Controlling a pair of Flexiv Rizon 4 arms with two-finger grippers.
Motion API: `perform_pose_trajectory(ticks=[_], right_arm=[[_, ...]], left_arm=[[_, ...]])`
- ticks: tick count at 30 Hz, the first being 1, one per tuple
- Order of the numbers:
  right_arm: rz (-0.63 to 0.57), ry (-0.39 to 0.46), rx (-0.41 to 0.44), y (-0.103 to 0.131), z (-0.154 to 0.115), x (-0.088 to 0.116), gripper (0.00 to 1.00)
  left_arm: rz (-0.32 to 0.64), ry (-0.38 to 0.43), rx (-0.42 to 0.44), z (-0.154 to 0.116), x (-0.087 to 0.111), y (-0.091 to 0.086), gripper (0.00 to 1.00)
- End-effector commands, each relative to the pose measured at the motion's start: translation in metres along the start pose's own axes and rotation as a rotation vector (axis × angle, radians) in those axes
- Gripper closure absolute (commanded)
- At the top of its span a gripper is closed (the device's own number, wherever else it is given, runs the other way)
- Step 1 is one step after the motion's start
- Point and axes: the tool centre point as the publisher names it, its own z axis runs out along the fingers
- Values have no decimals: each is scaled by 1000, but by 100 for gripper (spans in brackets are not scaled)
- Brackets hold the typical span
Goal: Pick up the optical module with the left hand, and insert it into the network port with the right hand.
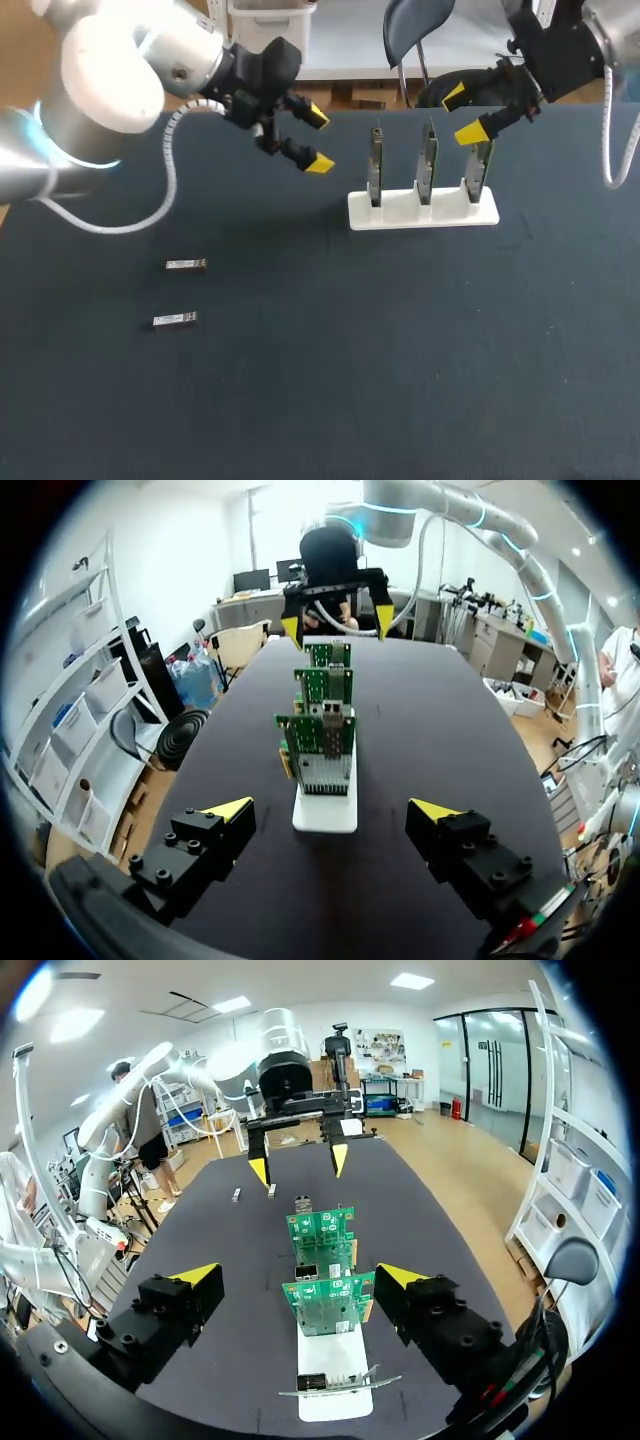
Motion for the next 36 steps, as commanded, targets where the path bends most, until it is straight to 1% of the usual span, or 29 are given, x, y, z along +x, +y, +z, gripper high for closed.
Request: perform_pose_trajectory(ticks=[1, 7, 9, 10, 13, 18, 23, 25, 29, 32, 36], right_arm=[[0, 0, -2, -1, 0, 0, 0], [0, 0, -2, -1, 0, 0, 0], [0, 0, -2, -1, 0, 0, 0], [0, 0, -2, -1, 0, 0, 0], [0, 0, -2, -1, 0, 0, 0], [0, 0, -2, -1, 0, 0, 0], [0, 0, -2, -1, 0, 0, 0], [0, 0, -2, -1, 0, 0, 0], [0, 0, -2, -1, 0, 0, 0], [0, 0, -2, -1, 0, 0, 0], [0, 0, -2, -1, 0, 0, 0]], left_arm=[[-6, 71, -56, -35, 12, -22, 0], [-25, 144, -134, -70, 37, -32, 0], [-23, 181, -163, -80, 47, -37, 0], [-33, 185, -167, -85, 51, -40, 0], [-38, 248, -185, -95, 66, -49, 0], [6, 374, -168, -100, 91, -71, 0], [15, 484, -161, -100, 120, -89, 0], [-9, 506, -163, -102, 131, -94, 0], [-13, 568, -165, -106, 152, -104, 0], [-2, 621, -146, -107, 166, -110, 0], [7, 650, -108, -107, 180, -117, 0]])
